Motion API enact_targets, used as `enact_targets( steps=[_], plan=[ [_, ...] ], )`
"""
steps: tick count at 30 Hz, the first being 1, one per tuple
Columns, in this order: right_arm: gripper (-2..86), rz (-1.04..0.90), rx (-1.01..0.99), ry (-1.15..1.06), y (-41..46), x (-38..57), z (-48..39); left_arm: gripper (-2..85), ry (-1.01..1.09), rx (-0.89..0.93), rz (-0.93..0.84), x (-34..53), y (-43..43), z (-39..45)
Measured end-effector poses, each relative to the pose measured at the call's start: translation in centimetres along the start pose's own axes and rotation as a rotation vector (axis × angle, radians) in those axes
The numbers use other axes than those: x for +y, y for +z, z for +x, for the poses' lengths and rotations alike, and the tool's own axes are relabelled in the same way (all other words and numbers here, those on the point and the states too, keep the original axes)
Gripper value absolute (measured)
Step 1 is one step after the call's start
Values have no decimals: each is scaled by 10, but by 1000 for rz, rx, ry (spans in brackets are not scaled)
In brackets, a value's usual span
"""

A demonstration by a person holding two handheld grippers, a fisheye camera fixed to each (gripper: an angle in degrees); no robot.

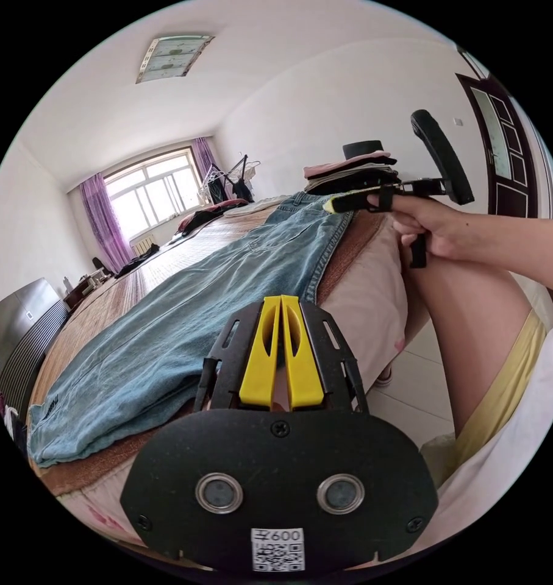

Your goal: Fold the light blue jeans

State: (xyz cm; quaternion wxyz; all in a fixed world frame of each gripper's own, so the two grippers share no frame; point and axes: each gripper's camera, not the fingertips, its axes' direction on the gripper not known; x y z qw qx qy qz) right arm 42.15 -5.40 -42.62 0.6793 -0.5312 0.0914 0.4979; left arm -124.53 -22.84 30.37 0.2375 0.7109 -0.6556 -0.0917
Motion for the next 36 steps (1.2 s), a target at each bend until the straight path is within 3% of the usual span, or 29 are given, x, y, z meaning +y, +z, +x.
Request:
enact_targets(
  steps=[6,8,9,12,15,18,23,26,30,36],
  plan=[
    [-8,-47,49,102,6,2,-22,3,12,2,4,7,8,-9],
    [-8,89,284,63,-26,1,-46,3,-3,5,4,10,11,-14],
    [-8,127,309,43,-35,0,-52,3,-17,10,0,10,12,-17],
    [-8,34,128,-30,-36,-18,-63,4,-61,64,-95,-8,19,-35],
    [-8,-221,56,-51,-5,-29,-75,4,2,-41,-116,-44,10,-34],
    [-8,-218,20,107,-23,-39,-74,5,123,69,-13,-86,13,-21],
    [-8,-259,-12,87,-60,-60,-107,5,-19,196,-226,-144,110,-16],
    [-8,-284,-35,8,-81,-73,-130,4,-131,196,-318,-125,155,-12],
    [-8,-275,-116,-56,-113,-106,-150,3,-41,133,-196,-96,149,-4],
    [-9,-459,-130,-294,-167,-152,-221,2,-73,189,-180,-74,157,-30]
  ],
)
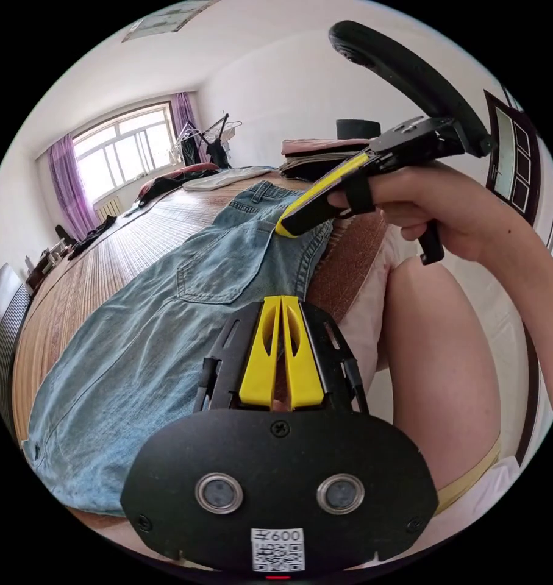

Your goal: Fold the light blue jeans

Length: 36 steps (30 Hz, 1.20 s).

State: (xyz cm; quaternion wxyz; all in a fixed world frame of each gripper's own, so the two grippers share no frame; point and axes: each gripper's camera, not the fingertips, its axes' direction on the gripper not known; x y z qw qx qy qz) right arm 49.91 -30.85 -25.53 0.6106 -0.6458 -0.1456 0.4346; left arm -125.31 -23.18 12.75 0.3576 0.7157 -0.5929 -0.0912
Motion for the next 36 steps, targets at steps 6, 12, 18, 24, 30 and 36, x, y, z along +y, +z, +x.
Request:
enact_targets(
  steps=[6,12,18,24,30,36],
  plan=[
    [-9,117,12,125,-110,10,-32,2,-3,14,15,22,5,-18],
    [-8,21,-4,69,-102,-118,-47,3,11,-7,34,47,9,-28],
    [-9,-453,-123,-68,-20,-236,-46,2,40,-26,53,74,15,-37],
    [-9,-292,-87,158,-104,-240,-53,1,70,-66,63,99,20,-40],
    [-9,34,222,41,-253,-178,-176,1,70,-65,67,121,23,-52],
    [-9,179,-99,83,-397,-100,-206,3,74,-78,71,140,25,-59]
  ],
)
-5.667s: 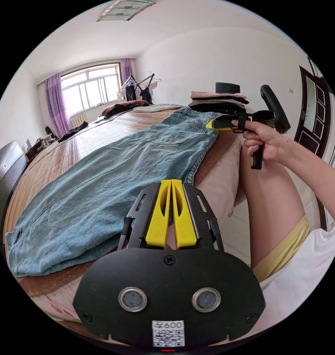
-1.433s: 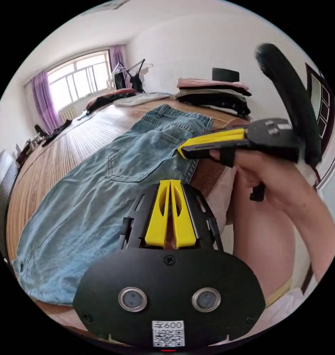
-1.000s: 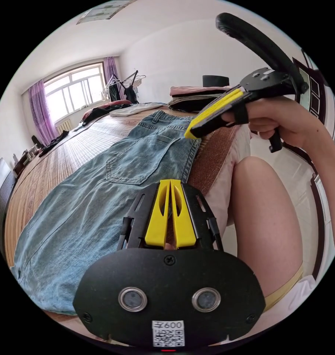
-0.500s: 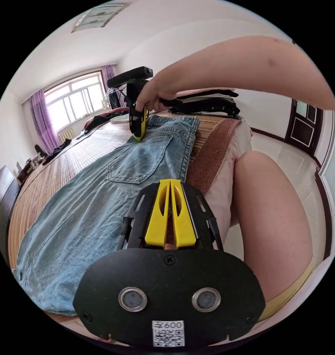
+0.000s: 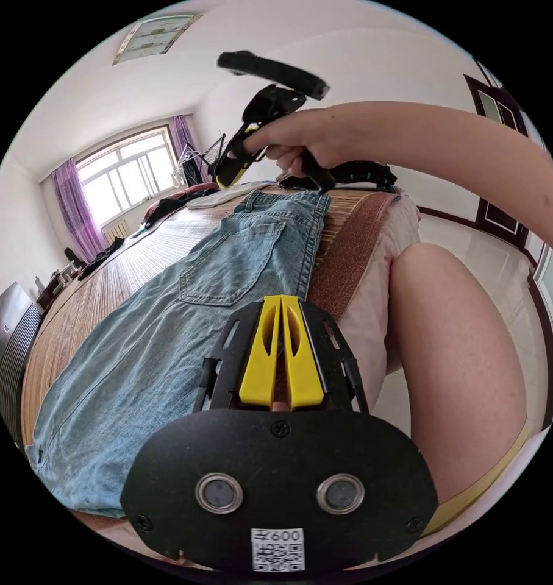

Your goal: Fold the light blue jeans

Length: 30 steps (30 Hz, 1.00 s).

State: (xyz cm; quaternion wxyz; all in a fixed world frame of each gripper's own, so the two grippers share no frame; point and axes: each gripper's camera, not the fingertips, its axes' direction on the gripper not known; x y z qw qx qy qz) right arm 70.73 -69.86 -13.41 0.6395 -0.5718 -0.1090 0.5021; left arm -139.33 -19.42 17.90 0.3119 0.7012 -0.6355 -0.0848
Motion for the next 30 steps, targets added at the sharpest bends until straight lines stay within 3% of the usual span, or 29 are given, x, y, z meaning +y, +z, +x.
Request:
enact_targets(
  steps=[3,6,7,9,11,14,16,19,22,28,30],
  plan=[
    [-9,-51,-163,-125,-45,39,-44,3,3,-7,2,9,0,-2],
    [-8,-110,-100,-163,-60,65,-62,2,11,-20,3,18,1,-2],
    [-8,-155,-31,-119,-59,67,-53,2,13,-24,3,21,1,-2],
    [-8,-143,-98,37,-72,60,-15,1,14,-23,4,25,1,-3],
    [-8,-32,-178,378,-111,43,41,1,12,-18,2,31,2,-5],
    [-9,167,-73,354,-161,-1,37,1,18,-31,3,37,3,-4],
    [-9,51,-118,217,-146,-53,22,0,26,-43,4,41,3,-1],
    [-9,-338,-149,-59,-80,-141,-11,0,23,-36,2,45,4,-2],
    [-9,-400,-242,-248,-50,-203,-31,1,20,-30,3,49,4,-3],
    [-8,-556,-665,-31,29,-295,70,2,26,-39,8,55,5,3],
    [-8,-506,-626,157,32,-313,131,2,27,-40,11,57,6,5]
  ],
)
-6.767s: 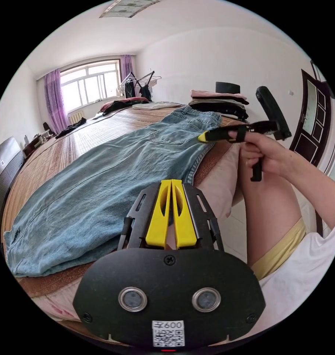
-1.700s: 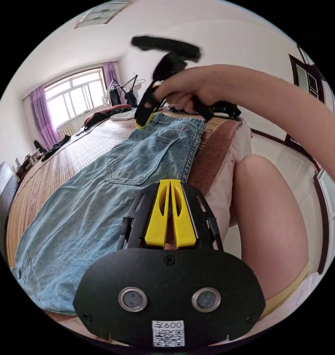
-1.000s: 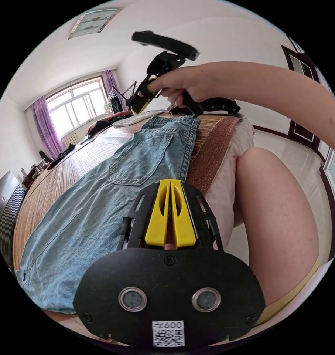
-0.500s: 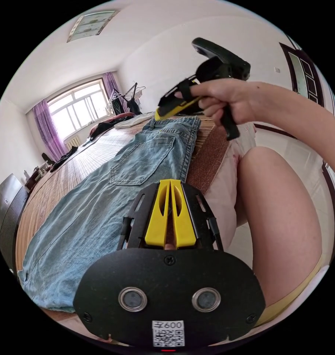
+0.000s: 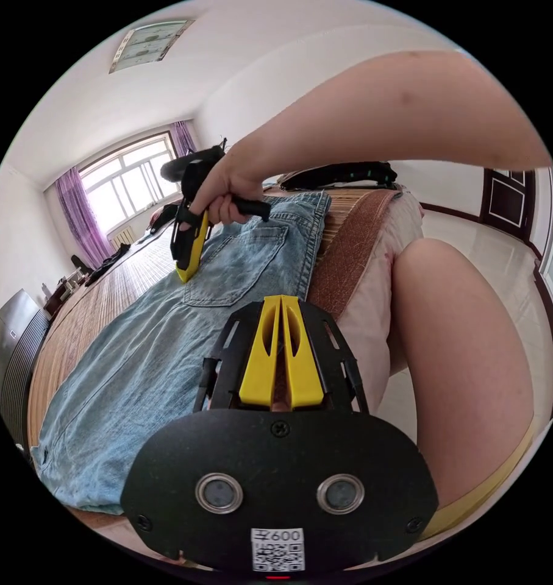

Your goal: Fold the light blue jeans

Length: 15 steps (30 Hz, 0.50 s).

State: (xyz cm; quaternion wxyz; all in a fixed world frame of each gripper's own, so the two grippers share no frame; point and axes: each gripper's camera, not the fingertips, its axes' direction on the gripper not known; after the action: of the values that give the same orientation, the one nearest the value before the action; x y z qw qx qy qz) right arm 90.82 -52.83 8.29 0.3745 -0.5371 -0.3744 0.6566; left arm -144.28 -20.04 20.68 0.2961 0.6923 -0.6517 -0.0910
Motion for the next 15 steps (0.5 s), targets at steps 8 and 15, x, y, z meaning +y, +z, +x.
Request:
enact_targets(
  steps=[8,15],
  plan=[
    [-8,197,-36,-81,-115,6,-7,1,10,-20,18,0,0,16],
    [-9,-140,-162,31,-55,-21,38,1,6,-17,17,-11,-2,28]
  ],
)
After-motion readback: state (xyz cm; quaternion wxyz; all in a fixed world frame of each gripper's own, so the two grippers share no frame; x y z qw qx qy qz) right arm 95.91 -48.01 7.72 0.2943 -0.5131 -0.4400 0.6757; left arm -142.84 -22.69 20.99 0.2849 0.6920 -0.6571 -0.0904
